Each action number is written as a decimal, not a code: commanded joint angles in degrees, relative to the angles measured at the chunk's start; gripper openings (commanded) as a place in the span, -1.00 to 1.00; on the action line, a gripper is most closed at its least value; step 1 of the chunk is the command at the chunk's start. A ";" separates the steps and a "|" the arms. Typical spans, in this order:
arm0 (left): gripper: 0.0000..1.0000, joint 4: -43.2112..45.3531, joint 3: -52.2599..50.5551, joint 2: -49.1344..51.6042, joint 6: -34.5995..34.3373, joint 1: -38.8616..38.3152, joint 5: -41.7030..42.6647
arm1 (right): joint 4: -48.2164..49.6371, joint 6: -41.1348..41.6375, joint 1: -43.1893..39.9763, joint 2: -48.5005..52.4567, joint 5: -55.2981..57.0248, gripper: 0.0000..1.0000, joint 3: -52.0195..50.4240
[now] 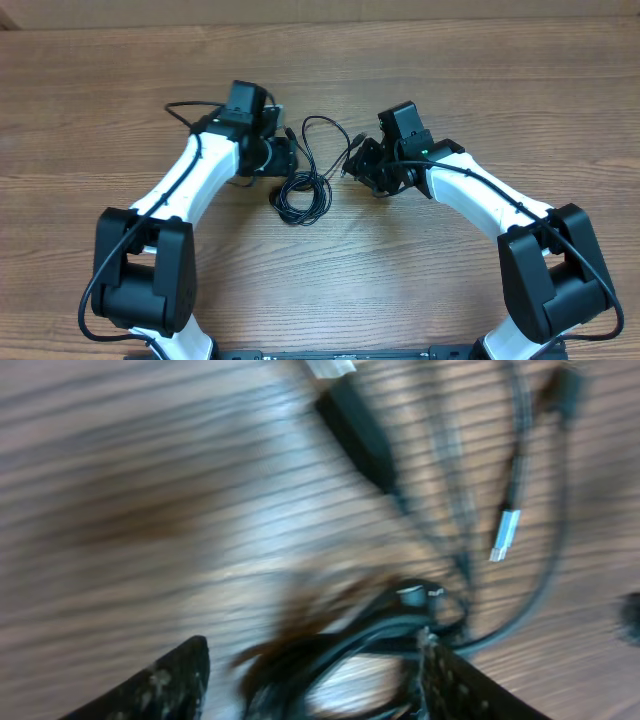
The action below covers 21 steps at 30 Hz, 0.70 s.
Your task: Untangle cables
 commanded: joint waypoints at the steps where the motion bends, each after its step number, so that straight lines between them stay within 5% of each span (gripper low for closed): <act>1: 0.25 -1.86 1.03 -1.70 0.87 2.45 -2.43 | 2.16 0.02 -0.24 0.17 -0.24 -0.42 -0.11; 9: 0.25 -5.35 -0.11 -1.53 6.93 3.93 2.29 | 2.99 0.02 -0.15 0.17 2.08 -0.41 -0.11; 13: 0.07 -5.55 -1.57 -1.36 12.85 3.41 8.55 | 3.04 0.02 -0.15 0.17 2.32 -0.37 -0.11; 21: -0.47 -2.97 -4.24 -1.33 13.25 3.26 8.24 | 3.52 0.24 -0.15 0.17 1.57 -0.28 -0.11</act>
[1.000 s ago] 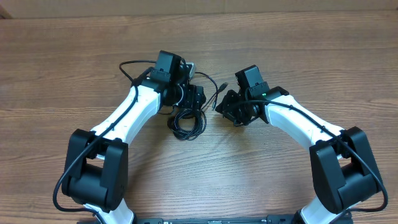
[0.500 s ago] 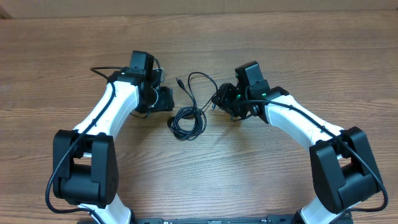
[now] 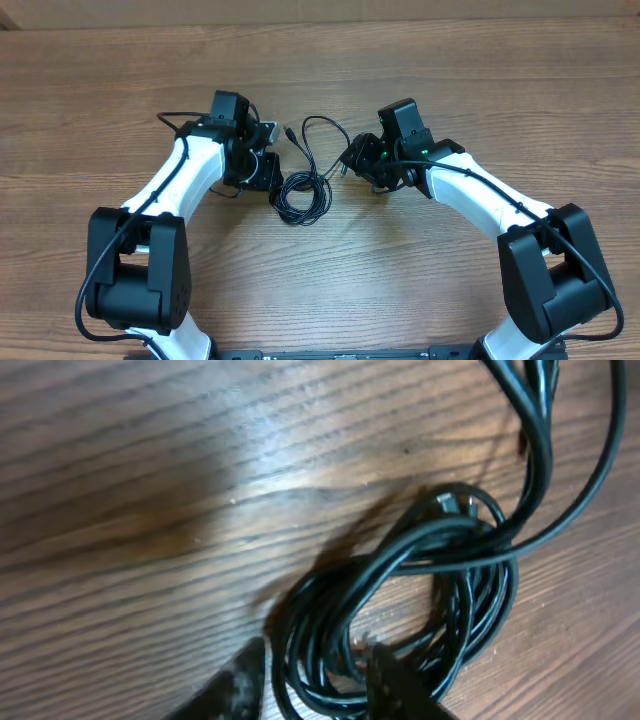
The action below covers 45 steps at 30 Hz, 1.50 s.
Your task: Untangle cables
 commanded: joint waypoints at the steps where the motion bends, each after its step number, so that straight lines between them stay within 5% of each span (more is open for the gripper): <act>1: -0.49 1.20 -1.38 -1.33 1.42 -0.42 1.66 | 1.27 0.46 -0.17 0.17 -0.94 -0.29 -0.11; 7: -0.15 7.04 -5.42 -1.33 0.04 -1.29 2.14 | 2.75 0.42 -0.15 0.17 -2.43 -0.29 -0.11; 12: -0.13 8.13 -5.57 -1.33 -0.31 -2.38 2.10 | 2.75 0.42 -0.15 0.17 -2.40 -0.28 -0.11; 19: -0.64 9.64 -6.16 -1.33 -0.81 -3.43 0.35 | 2.73 0.42 -0.09 0.17 -2.40 -0.28 -0.11; 32: -0.53 13.46 -8.44 -1.33 -2.80 -3.67 -2.43 | 2.75 0.39 0.44 0.17 -2.40 -0.28 -0.11; 45: -0.92 13.99 -8.48 -1.33 -2.73 -4.11 0.22 | 2.75 0.42 3.37 0.17 0.04 -0.08 -0.11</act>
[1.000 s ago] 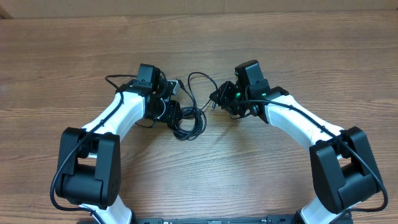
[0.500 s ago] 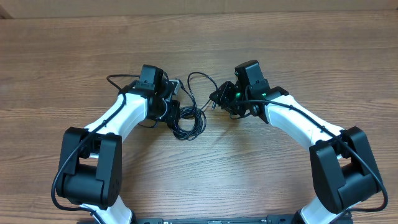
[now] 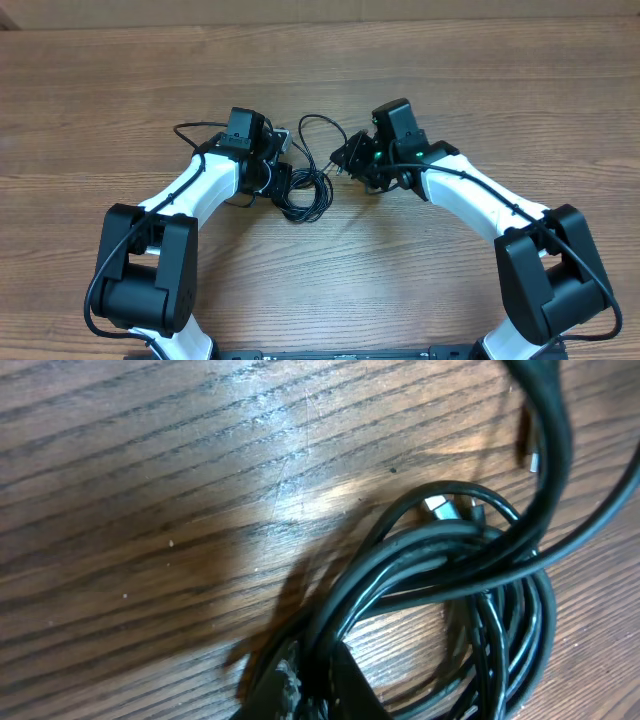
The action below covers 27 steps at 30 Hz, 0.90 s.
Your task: Untangle cables
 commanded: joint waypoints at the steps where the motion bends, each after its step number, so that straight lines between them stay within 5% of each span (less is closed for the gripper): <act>1: -0.92 0.04 -0.55 -1.36 0.26 -0.35 1.46 | 0.39 0.02 1.75 0.17 2.58 -0.07 -0.11; 15: -0.92 -1.01 -0.55 -1.38 14.64 -0.35 19.19 | 1.01 0.00 5.14 0.17 10.67 0.15 -0.11; 27: -0.92 -3.82 -0.55 -1.38 14.23 -0.37 16.06 | 0.20 -0.04 6.19 0.17 10.40 0.31 -0.11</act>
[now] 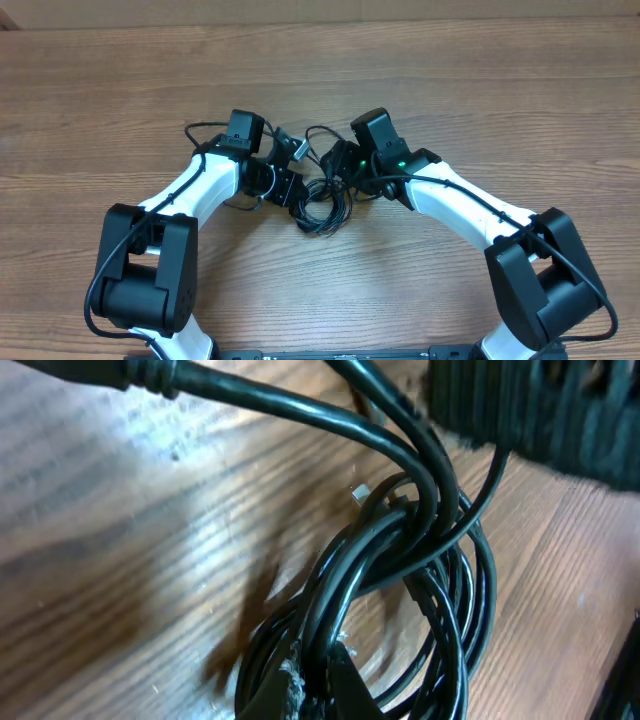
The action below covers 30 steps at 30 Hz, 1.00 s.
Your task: Untangle cables
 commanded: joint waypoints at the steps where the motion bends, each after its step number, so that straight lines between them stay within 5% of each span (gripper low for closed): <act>1: -0.92 -0.87 -0.46 -1.38 0.39 -0.37 -0.98 | 0.35 -0.48 1.44 0.17 0.74 0.33 -0.11; 24: -0.92 -1.42 -0.46 -1.38 -2.45 -0.35 -5.27 | 5.38 -2.80 3.85 3.63 5.44 0.32 -0.11; 30: -0.92 -1.40 -0.46 -1.38 -2.45 -0.35 -5.27 | 9.38 -9.81 5.57 3.76 6.21 0.07 -0.13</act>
